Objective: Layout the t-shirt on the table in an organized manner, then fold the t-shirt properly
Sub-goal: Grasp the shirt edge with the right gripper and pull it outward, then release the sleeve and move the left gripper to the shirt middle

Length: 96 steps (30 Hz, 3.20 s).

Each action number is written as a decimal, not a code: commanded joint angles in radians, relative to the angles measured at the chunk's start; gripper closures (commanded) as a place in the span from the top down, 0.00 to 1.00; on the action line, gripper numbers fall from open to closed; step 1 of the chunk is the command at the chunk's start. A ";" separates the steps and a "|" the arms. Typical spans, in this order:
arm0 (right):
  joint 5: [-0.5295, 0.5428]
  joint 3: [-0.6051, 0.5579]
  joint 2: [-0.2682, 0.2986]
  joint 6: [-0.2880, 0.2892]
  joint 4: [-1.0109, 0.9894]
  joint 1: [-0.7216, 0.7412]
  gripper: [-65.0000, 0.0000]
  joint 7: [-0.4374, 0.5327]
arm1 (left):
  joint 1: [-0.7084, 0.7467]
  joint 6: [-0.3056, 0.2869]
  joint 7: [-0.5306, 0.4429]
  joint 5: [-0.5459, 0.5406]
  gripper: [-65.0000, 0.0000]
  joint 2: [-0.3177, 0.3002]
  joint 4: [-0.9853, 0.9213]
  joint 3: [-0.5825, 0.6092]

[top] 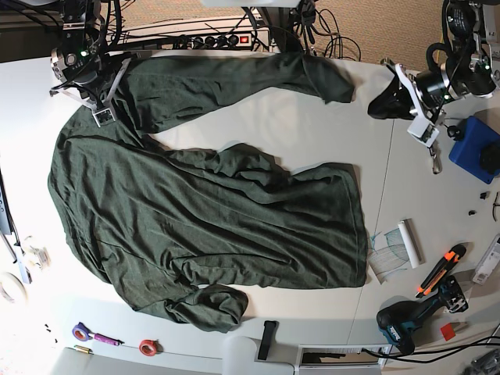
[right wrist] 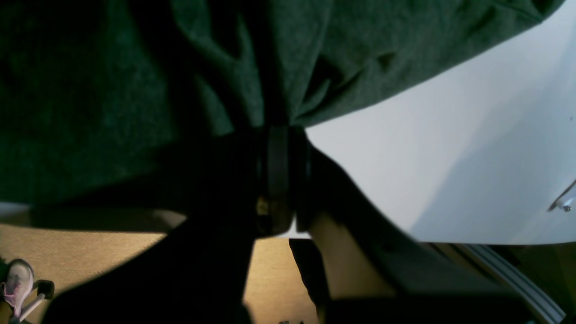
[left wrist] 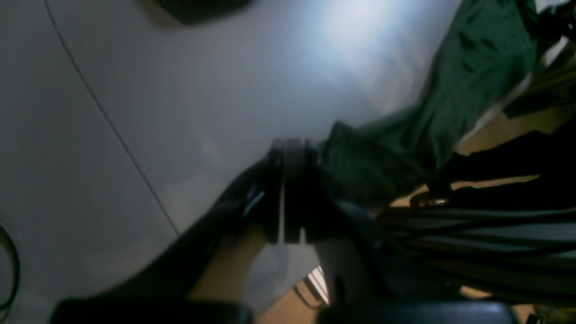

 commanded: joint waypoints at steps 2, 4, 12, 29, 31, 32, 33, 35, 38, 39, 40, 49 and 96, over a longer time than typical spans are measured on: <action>-0.006 0.005 0.014 -0.004 0.012 -0.002 0.00 -0.002 | -0.003 -0.001 -0.016 -0.014 0.00 -0.014 0.016 -0.008; -0.006 0.005 0.014 -0.004 0.012 -0.002 0.00 0.005 | -0.003 -0.001 -0.013 -0.014 0.00 -0.014 0.016 -0.008; -0.005 0.005 0.014 -0.004 0.012 -0.002 0.38 0.039 | -0.004 -0.001 -0.071 -0.014 0.32 -0.014 0.016 -0.008; -0.005 0.005 0.014 -0.004 0.012 0.000 0.38 0.045 | -0.317 0.156 -0.147 0.266 0.31 -0.002 -0.085 0.381; -0.005 0.005 0.014 -0.004 0.012 0.000 0.38 0.045 | -0.365 0.179 -0.177 0.314 0.31 -0.002 -0.137 0.449; -0.005 0.005 0.014 -0.004 0.012 0.000 0.38 0.046 | -0.391 0.185 -0.184 0.323 0.31 -0.002 -0.169 0.476; -0.005 0.005 0.014 -0.004 0.012 0.000 0.38 0.045 | -0.415 0.185 -0.188 0.327 0.31 0.001 -0.203 0.501; -0.005 0.005 0.014 -0.004 0.012 0.001 0.38 0.046 | -0.463 0.177 -0.187 0.326 0.31 0.015 -0.275 0.534; -0.005 0.005 0.014 -0.004 0.012 0.000 0.38 0.047 | -0.525 0.147 -0.187 0.327 0.31 0.049 -0.385 0.556; -0.005 0.005 0.014 -0.004 0.012 0.000 0.38 0.048 | -0.541 0.146 -0.188 0.328 0.31 0.061 -0.419 0.557; -0.005 0.005 0.014 -0.004 0.011 0.000 0.38 0.048 | -0.559 0.146 -0.190 0.332 0.31 0.072 -0.450 0.557; -0.005 0.005 0.014 -0.004 0.011 0.000 0.38 0.049 | -0.639 0.182 -0.298 0.443 0.31 0.100 -0.524 0.556; -0.005 0.005 0.014 -0.004 0.011 0.001 0.38 0.064 | -0.609 0.135 -0.344 0.516 0.26 0.267 -0.525 0.557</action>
